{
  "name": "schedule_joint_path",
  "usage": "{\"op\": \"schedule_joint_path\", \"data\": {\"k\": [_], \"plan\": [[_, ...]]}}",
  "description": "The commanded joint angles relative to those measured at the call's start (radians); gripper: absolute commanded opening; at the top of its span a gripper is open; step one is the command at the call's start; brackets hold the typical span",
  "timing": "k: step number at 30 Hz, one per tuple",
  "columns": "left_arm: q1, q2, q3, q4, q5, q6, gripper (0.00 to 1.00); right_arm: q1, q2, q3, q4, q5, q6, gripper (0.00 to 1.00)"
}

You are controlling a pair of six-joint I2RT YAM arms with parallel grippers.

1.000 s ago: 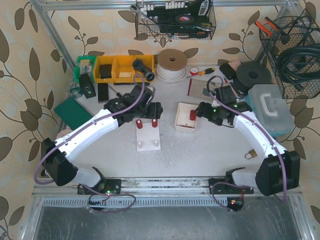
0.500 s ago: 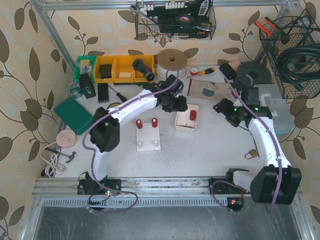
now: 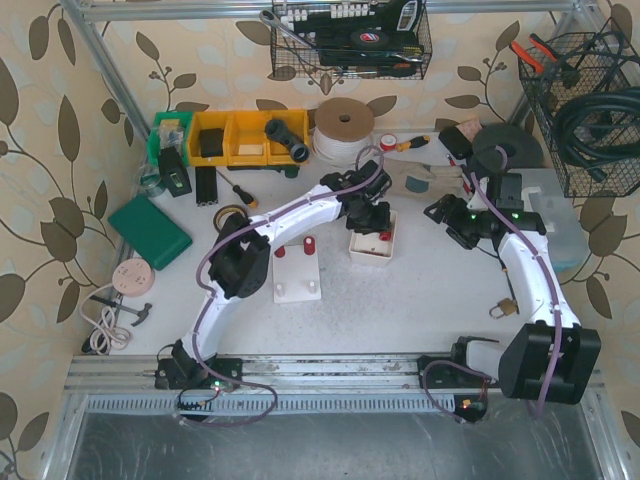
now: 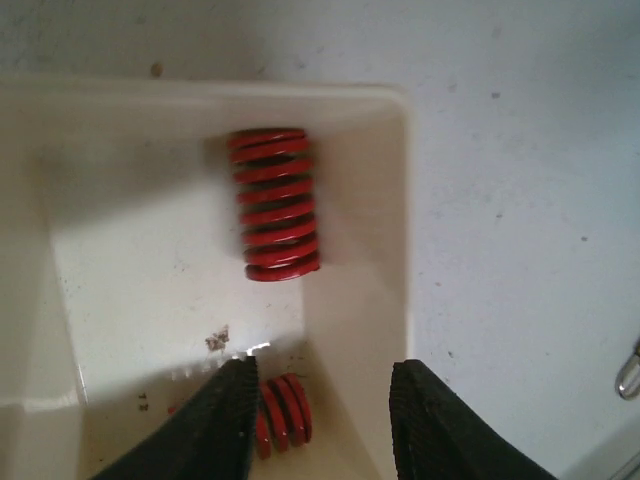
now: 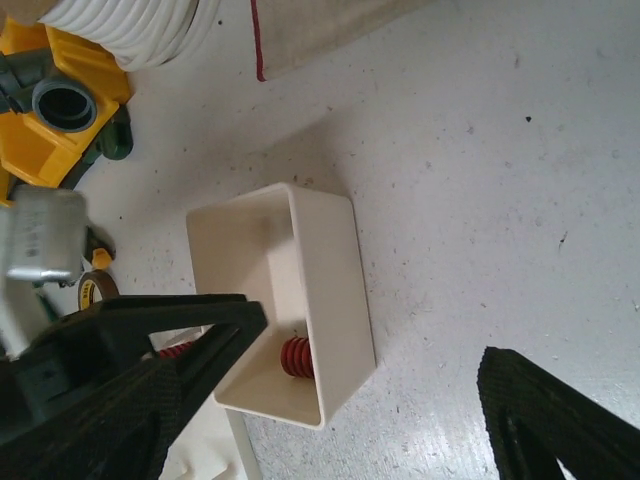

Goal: Install the large spring

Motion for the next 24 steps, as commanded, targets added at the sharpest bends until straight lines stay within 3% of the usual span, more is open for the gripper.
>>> {"op": "schedule_joint_path", "data": {"k": [1,7,16,24], "plan": [[-0.012,0.045,0.037,-0.056,-0.045,-0.013,0.39,-0.004,-0.009,-0.004,0.015,-0.027,-0.031,0.81],[-0.015,0.081,0.068,-0.052,-0.095,0.001,0.37,-0.004,-0.012,0.005,0.019,-0.042,-0.033,0.81],[-0.015,0.057,-0.003,0.07,-0.113,-0.038,0.49,-0.004,-0.02,-0.002,0.021,-0.029,-0.04,0.81],[-0.016,0.131,0.088,0.001,-0.142,-0.059,0.51,-0.004,-0.022,0.005,0.016,-0.019,-0.048,0.81]]}}
